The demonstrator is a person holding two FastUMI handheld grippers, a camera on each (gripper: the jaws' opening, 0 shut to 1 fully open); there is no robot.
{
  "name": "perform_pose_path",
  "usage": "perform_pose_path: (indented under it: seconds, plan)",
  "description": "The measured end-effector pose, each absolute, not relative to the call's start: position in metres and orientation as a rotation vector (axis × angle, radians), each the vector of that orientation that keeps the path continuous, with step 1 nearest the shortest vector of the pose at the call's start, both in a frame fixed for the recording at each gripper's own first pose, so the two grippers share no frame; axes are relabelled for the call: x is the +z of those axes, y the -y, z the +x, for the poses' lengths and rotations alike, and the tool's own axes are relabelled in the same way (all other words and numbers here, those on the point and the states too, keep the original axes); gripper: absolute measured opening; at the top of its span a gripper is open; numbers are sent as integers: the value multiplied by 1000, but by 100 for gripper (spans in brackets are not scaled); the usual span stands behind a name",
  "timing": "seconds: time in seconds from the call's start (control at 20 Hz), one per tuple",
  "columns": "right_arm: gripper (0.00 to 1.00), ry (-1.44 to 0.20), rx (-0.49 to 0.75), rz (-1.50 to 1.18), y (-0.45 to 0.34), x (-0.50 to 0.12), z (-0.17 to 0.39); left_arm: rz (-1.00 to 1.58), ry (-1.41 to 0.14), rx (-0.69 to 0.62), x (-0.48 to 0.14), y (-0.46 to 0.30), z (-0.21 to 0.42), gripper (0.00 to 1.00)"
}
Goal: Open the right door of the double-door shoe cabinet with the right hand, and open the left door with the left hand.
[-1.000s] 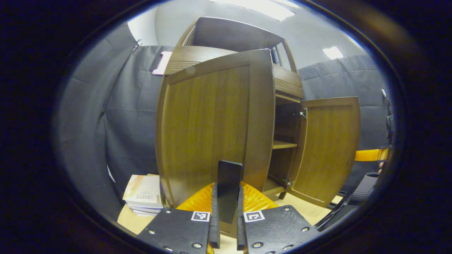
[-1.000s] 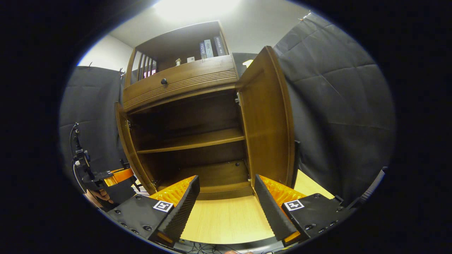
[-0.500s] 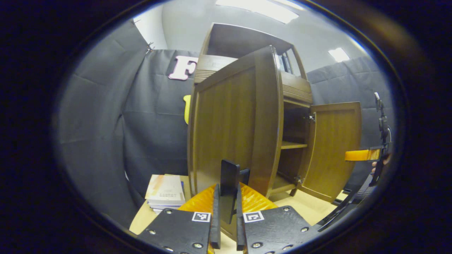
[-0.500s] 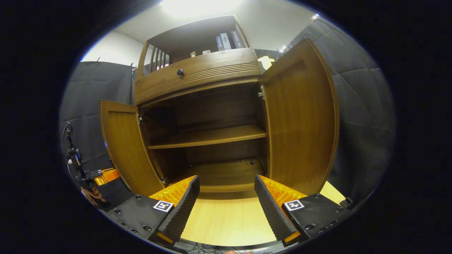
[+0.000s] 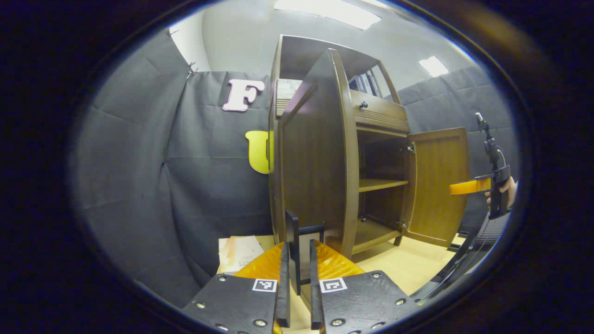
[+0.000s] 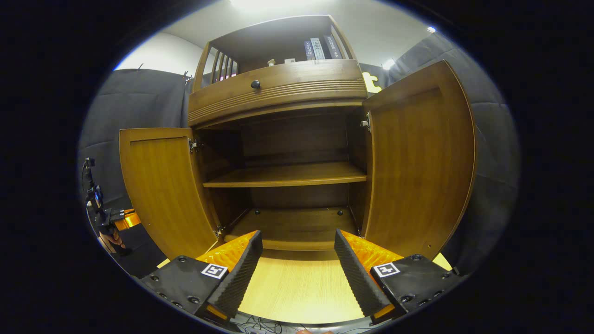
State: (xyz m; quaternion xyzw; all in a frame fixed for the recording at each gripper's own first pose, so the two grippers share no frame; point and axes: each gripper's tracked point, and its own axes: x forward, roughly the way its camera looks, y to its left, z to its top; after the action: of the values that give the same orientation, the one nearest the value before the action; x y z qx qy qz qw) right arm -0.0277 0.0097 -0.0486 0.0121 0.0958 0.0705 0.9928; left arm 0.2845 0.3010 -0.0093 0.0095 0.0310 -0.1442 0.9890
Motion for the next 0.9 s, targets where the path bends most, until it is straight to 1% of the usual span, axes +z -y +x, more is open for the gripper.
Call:
perform_pose_path:
  seconds: [0.05,0.15,0.2,0.25,0.3,0.5,0.55,0.85,0.9]
  plan:
    - [98,-194,142,20,-11,-49,-28,19,-69,-299,-15,-306,285,21]
    - [98,-199,150,26,-13,-49,-27,29,-74,-292,-15,-322,288,21]
    - [93,-197,151,25,-12,-49,-27,35,-67,-288,-12,-325,286,20]
    - [93,-193,147,21,-11,-49,-28,36,-56,-285,-8,-328,285,19]
    - [98,-188,146,20,-11,-46,-29,35,-44,-279,-3,-333,282,18]
    - [98,-174,144,21,-7,-44,-34,20,-29,-234,5,-345,270,17]
    - [93,-170,143,23,-6,-42,-34,12,-29,-219,7,-347,264,17]
    - [93,-146,122,42,11,-31,-32,-10,-21,-111,32,-338,203,17]
    - [93,-142,117,44,14,-29,-31,-5,-7,-86,42,-335,193,18]
